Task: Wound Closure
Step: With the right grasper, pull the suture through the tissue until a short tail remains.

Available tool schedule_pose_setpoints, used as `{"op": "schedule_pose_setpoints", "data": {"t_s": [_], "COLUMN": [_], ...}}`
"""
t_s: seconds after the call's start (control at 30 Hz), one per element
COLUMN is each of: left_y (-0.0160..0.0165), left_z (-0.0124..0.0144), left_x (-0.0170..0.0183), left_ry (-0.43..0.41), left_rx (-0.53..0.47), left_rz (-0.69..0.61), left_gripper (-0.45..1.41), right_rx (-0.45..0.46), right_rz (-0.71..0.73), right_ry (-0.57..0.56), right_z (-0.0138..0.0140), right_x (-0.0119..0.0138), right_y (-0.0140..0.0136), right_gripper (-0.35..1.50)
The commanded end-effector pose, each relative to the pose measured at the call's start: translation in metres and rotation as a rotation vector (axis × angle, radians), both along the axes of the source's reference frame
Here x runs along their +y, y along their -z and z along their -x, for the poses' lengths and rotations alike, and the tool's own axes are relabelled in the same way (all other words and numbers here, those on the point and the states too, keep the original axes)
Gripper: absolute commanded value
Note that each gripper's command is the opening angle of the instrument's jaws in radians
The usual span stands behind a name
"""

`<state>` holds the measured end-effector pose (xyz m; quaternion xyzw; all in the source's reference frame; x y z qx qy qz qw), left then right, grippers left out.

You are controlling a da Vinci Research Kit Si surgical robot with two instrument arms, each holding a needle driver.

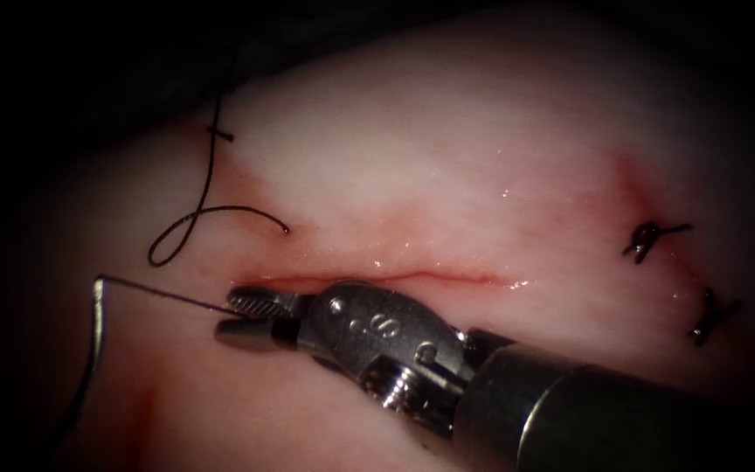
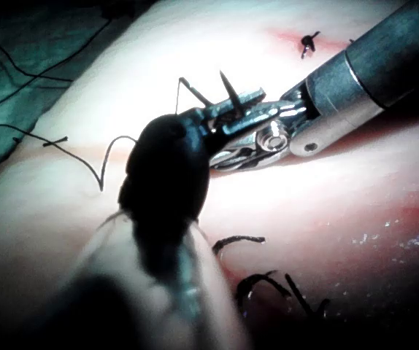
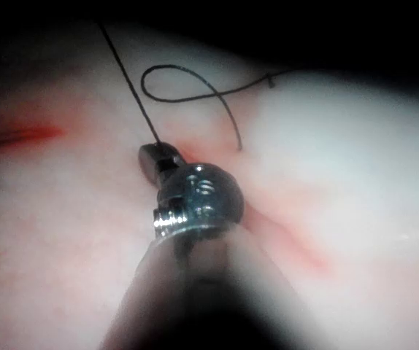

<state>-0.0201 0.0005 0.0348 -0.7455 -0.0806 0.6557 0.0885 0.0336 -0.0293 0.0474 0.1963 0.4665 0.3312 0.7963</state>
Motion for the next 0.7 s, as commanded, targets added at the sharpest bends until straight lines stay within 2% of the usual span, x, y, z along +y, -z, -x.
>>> {"op": "schedule_pose_setpoints", "data": {"t_s": [0.03,0.17,0.2,0.27,0.37,0.4,0.57,0.6,0.7], "left_y": [-0.0005,-0.0016,-0.0031,-0.0036,-0.0056,-0.0056,-0.0064,-0.0064,-0.0056], "left_z": [-0.0001,-0.0007,-0.0011,-0.0012,-0.0012,-0.0012,-0.0012,-0.0012,-0.0016], "left_x": [0.0008,0.0007,0.0006,0.0004,-0.0014,-0.0014,-0.0046,-0.0046,-0.0050], "left_ry": [0.007,0.018,0.031,0.037,0.048,0.048,0.055,0.055,0.056], "left_rx": [-0.002,0.011,0.034,0.045,0.070,0.070,0.090,0.090,0.094], "left_rz": [0.004,0.006,-0.009,-0.018,-0.048,-0.048,-0.070,-0.070,-0.070], "left_gripper": [-0.45,-0.45,-0.45,-0.45,-0.45,-0.45,-0.45,-0.45,-0.45], "right_rx": [-0.037,-0.040,-0.022,-0.015,0.007,0.007,0.050,0.050,0.076], "right_rz": [-0.033,-0.040,-0.042,-0.044,-0.043,-0.043,-0.048,-0.048,-0.057], "right_ry": [-0.034,-0.040,-0.025,-0.017,0.004,0.004,0.033,0.033,0.040], "right_z": [-0.0003,0.0001,0.0002,0.0001,0.0001,0.0001,-0.0005,-0.0005,-0.0012], "right_x": [0.0007,-0.0005,-0.0021,-0.0029,-0.0053,-0.0053,-0.0087,-0.0087,-0.0092], "right_y": [0.0005,0.0018,0.0035,0.0044,0.0073,0.0073,0.0124,0.0124,0.0146], "right_gripper": [-0.35,-0.35,-0.35,-0.35,-0.35,-0.35,-0.35,-0.35,-0.35]}}
